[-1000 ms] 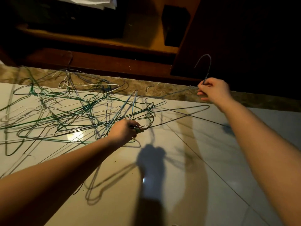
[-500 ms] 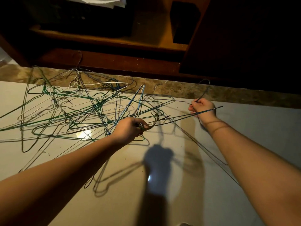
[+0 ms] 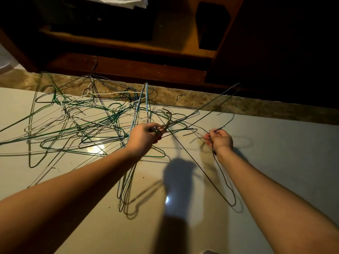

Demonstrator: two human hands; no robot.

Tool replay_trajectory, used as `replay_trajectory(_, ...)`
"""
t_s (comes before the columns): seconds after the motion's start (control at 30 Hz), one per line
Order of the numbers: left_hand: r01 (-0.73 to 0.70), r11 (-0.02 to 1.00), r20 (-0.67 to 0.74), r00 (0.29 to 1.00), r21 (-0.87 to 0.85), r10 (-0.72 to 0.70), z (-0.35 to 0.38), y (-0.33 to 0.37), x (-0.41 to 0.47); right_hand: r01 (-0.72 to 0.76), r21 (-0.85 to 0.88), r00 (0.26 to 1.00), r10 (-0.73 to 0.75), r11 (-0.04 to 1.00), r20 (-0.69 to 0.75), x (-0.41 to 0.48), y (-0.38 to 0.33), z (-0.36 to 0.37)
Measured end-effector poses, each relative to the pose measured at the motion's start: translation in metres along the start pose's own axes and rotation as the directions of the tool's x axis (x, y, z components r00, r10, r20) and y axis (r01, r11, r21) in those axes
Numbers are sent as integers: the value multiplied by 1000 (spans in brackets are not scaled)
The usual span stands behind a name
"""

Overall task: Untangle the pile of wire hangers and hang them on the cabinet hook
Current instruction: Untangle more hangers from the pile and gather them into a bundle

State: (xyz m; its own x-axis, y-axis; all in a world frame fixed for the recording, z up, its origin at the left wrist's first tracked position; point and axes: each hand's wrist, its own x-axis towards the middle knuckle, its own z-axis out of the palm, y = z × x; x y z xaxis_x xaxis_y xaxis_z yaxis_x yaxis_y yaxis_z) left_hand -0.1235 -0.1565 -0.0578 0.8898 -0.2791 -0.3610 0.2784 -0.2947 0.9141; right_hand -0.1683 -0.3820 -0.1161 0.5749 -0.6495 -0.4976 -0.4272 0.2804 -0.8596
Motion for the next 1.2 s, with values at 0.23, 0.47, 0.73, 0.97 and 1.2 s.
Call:
replay_trajectory(0.23, 37, 973, -72, 996, -227, -54, -15, 18, 8, 102, 173, 967, -57, 980, -249, 5, -16, -10)
replay_trajectory(0.47, 52, 987, -43, 997, -154, -60, 3, 25, 10, 415, 58, 834, -354, 908, -422, -8, -83, -22)
replay_trajectory(0.73, 126, 977, 94, 989, -170, -112, 20, 37, -3, 568, -435, 680, -696, 699, -230, -23, -144, -42)
replay_trajectory(0.97, 64, 958, 38, 998, -279, -55, -7, 84, -9, 616, -666, 599, -799, 421, 49, -53, -138, -16)
replay_trajectory(1.2, 177, 928, 177, 976, -328, -123, -27, 95, -16, 749, -558, 571, -775, 357, 271, -94, -107, 41)
